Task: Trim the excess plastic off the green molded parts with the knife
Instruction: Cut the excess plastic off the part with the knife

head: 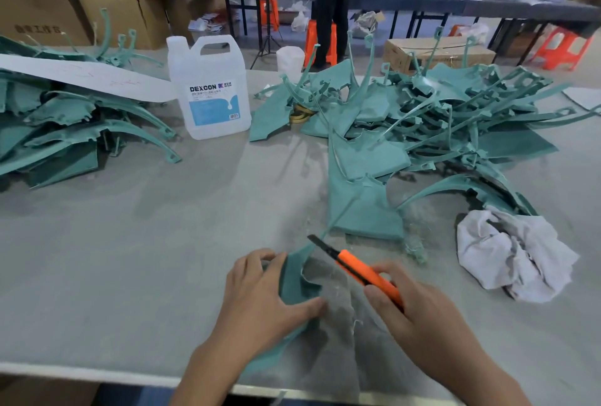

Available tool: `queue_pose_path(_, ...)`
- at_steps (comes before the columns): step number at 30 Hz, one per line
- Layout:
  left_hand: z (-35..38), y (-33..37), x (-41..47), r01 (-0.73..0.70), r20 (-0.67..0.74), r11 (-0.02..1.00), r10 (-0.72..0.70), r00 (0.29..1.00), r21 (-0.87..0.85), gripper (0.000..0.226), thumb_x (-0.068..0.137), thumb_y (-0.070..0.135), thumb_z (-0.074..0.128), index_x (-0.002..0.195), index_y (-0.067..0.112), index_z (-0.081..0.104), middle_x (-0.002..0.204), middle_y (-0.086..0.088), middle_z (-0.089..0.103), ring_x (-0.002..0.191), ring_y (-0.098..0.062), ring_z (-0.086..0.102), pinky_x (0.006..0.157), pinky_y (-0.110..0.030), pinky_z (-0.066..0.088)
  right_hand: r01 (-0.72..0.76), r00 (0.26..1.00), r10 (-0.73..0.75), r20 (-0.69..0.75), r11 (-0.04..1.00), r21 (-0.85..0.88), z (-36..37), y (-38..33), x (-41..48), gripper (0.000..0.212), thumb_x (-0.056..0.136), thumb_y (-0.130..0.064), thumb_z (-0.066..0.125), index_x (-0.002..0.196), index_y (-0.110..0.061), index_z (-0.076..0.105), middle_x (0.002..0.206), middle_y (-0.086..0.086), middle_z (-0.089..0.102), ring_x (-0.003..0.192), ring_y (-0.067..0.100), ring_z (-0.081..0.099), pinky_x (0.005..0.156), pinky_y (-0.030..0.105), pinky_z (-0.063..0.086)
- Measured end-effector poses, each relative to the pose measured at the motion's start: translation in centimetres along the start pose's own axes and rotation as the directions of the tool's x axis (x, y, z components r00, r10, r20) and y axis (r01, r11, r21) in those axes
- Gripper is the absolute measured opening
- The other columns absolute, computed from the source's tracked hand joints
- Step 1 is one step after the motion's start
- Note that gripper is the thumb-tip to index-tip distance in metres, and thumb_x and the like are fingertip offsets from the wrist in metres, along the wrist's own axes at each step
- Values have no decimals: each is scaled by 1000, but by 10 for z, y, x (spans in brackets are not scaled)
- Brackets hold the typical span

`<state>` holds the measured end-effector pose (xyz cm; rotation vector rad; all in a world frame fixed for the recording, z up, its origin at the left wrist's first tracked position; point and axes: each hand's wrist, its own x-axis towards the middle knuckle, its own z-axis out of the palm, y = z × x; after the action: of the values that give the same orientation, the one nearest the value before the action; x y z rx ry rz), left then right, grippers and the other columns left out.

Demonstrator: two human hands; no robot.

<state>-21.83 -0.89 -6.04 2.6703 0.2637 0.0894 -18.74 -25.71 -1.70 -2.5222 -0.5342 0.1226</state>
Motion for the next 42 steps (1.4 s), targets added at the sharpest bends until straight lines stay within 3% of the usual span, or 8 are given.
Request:
queue_pose_path(6, 4, -2, 1, 7, -11, 1000, -7, 1000, 16, 103, 56, 99, 38, 143, 44, 39, 130, 16, 35, 126, -11, 26, 111, -28, 25, 72, 992, -55, 111, 985, -155, 5, -7, 10, 33, 98, -61, 36, 127, -55, 21, 73, -21, 45, 89, 14, 64, 56, 25, 32)
queue_pose_path(12, 2, -2, 1, 6, 0, 999, -6, 1000, 32, 106, 57, 100, 33, 146, 42, 36, 132, 14, 34, 126, -12, 25, 112, -29, 25, 79, 993, -54, 108, 967, -243, 6, -9, 12, 42, 100, -60, 34, 141, -55, 28, 99, -16, 65, 93, 14, 64, 68, 32, 45)
queue_pose_path(21, -4, 5, 2, 12, 67, 996, -18, 998, 93, 108, 60, 99, 31, 148, 37, 33, 136, 10, 32, 127, -15, 23, 112, -33, 25, 22, 921, -170, -350, 921, -390, -35, -8, 39, 43, 97, -37, 58, 139, -30, 60, 79, 6, 64, 62, 35, 64, 47, 36, 45)
queue_pose_path(24, -3, 6, 1, 26, 65, 996, -32, 997, 83, 106, 61, 99, 32, 147, 38, 34, 134, 10, 33, 126, -14, 24, 110, -34, 26, 101, 958, -191, -211, 921, -376, -18, -19, 24, 42, 98, -45, 54, 140, -41, 55, 86, -1, 67, 64, 30, 67, 49, 33, 43)
queue_pose_path(27, -2, 7, 0, 34, 56, 997, -37, 998, 66, 102, 60, 98, 33, 144, 41, 37, 131, 10, 34, 124, -15, 25, 110, -33, 26, 99, 995, -101, 11, 925, -367, -8, -17, 12, 48, 99, -63, 30, 146, -55, 29, 101, -9, 65, 86, 21, 68, 68, 35, 52)
queue_pose_path(35, -2, 6, -1, 30, 49, 997, -33, 998, 71, 103, 61, 99, 32, 145, 38, 37, 134, 10, 33, 126, -15, 24, 110, -33, 26, -20, 954, -106, -280, 911, -412, -47, -14, 45, 42, 101, -49, 40, 140, -41, 50, 76, -3, 60, 62, 30, 65, 50, 35, 48)
queue_pose_path(39, -2, 10, -2, 57, 47, 996, -60, 997, 65, 103, 60, 97, 33, 145, 38, 38, 133, 11, 33, 127, -15, 24, 112, -33, 24, 152, 980, -188, -67, 922, -357, -19, -25, 20, 46, 97, -61, 29, 142, -56, 36, 90, -9, 68, 70, 22, 68, 54, 33, 47)
queue_pose_path(42, -4, 10, -3, 49, 49, 997, -52, 997, 58, 103, 61, 95, 34, 146, 37, 37, 133, 12, 33, 127, -14, 24, 114, -33, 24, 30, 992, -75, -104, 926, -376, -25, -13, 26, 47, 100, -58, 30, 147, -57, 33, 100, -8, 68, 85, 24, 69, 63, 36, 48)
